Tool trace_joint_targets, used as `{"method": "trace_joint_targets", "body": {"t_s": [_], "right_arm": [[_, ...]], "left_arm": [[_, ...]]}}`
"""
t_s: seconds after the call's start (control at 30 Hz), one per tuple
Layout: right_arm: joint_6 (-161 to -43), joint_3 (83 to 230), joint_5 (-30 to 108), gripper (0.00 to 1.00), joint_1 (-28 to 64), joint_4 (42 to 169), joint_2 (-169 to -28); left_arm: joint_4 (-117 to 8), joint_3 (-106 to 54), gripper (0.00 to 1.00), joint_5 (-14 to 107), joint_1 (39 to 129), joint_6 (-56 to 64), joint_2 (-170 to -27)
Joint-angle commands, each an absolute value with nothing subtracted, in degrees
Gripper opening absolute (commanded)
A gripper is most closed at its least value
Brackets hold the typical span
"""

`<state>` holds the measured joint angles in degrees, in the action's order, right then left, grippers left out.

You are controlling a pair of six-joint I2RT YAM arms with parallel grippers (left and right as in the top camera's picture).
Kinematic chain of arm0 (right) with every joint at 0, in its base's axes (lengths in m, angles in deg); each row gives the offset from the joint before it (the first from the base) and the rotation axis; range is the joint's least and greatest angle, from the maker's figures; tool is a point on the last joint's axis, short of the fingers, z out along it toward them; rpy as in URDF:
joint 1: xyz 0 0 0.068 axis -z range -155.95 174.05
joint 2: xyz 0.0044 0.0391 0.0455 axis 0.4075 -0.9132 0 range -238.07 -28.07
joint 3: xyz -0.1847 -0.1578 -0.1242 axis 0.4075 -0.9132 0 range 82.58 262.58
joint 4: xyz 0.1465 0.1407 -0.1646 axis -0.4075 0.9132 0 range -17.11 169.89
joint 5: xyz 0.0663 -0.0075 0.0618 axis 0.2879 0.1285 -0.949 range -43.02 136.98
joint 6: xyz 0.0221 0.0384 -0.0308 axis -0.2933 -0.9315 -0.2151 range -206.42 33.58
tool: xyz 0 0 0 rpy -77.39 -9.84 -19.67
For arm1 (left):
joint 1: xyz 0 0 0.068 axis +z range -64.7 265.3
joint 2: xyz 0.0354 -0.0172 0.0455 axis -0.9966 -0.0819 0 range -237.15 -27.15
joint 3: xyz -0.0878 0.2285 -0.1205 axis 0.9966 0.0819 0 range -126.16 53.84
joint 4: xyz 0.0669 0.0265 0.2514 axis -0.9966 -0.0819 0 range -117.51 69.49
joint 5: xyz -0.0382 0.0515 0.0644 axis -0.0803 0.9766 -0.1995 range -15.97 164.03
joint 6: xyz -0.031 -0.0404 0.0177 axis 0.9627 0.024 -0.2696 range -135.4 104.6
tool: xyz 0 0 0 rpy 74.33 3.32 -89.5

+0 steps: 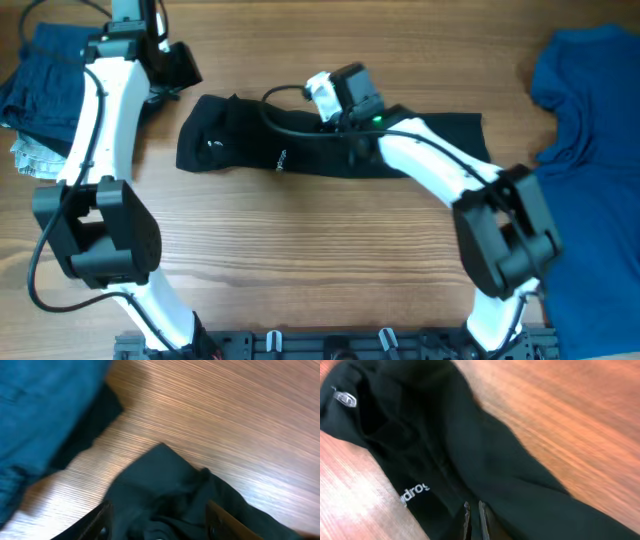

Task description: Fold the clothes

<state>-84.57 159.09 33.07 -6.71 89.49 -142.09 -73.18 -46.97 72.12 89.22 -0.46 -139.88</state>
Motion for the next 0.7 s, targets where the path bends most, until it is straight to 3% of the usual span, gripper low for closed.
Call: {"method": "trace_joint_targets", "body": {"t_s": [0.0,0.3,0.5,0.67], "right_arm": [[-83.76,158.98,35.45,0.08,-8.62,88.26,-144.93],[-89.88,159.02,35.34,0.07,-8.68,82.23,-148.32],[-87.70,162.45,28.89,0.38,-8.66,85.09,-145.69],[-82.30,163.09,28.92,0.41,-8.86,87.32,-146.39]], "left_arm": [[-73.02,-46.88,0.58,73.69,91.59,-0.14,-140.42],[-73.24,-46.88,0.58,73.67,92.33,0.06,-140.42],[-74.07,-46.86,0.58,73.67,92.33,0.06,-140.42],[-74.09,-46.86,0.59,73.67,92.33,0.06,-140.42]]}}
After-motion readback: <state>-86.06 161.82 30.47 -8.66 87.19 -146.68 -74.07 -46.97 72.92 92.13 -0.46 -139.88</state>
